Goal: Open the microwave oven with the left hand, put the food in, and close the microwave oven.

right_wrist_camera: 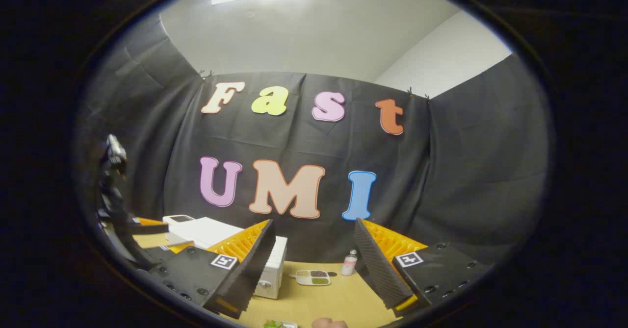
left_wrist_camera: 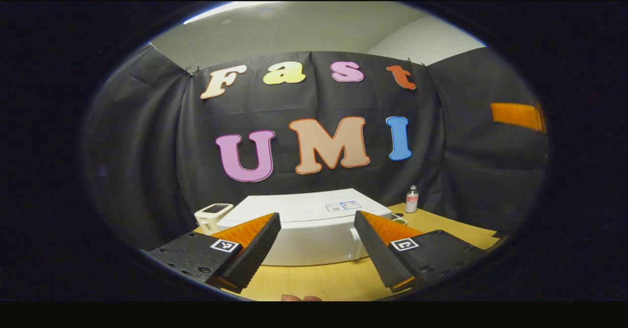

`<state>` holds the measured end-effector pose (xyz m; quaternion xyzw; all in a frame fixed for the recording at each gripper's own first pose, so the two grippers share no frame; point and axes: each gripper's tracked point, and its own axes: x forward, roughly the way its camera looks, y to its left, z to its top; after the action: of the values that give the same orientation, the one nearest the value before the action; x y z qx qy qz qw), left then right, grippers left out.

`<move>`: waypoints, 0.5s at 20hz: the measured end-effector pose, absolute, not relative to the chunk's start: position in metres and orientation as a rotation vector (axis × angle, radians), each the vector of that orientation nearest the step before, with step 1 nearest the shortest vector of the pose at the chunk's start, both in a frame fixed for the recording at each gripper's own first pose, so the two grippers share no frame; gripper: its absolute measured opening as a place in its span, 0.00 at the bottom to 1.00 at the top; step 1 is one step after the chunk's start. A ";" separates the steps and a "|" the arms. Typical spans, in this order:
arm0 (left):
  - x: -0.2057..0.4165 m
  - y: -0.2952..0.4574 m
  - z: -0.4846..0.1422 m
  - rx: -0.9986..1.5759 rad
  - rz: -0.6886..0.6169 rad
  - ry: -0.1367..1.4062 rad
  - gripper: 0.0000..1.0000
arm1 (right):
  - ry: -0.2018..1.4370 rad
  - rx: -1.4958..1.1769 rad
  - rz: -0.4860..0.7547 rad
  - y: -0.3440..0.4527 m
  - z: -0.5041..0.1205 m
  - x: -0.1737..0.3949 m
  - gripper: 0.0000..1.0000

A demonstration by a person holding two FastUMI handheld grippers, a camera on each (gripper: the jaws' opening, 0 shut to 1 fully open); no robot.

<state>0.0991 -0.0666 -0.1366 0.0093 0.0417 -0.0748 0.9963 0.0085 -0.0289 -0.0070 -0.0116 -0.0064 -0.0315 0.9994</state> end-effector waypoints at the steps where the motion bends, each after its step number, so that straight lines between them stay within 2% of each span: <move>1: 0.108 -0.073 -0.154 0.016 -0.161 0.116 0.97 | -0.012 -0.035 -0.073 -0.034 -0.007 0.007 0.96; 5: 0.132 -0.103 -0.227 -0.021 -0.194 0.228 0.96 | 0.011 -0.075 -0.116 -0.051 -0.012 0.001 0.96; 10: 0.157 -0.133 -0.289 0.015 -0.230 0.335 0.98 | 0.047 -0.094 -0.157 -0.068 -0.021 -0.006 0.96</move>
<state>0.1566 -0.1327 -0.2887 0.0073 0.1663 -0.1142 0.9794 -0.0065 -0.0678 -0.0206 -0.0469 0.0233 -0.0786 0.9955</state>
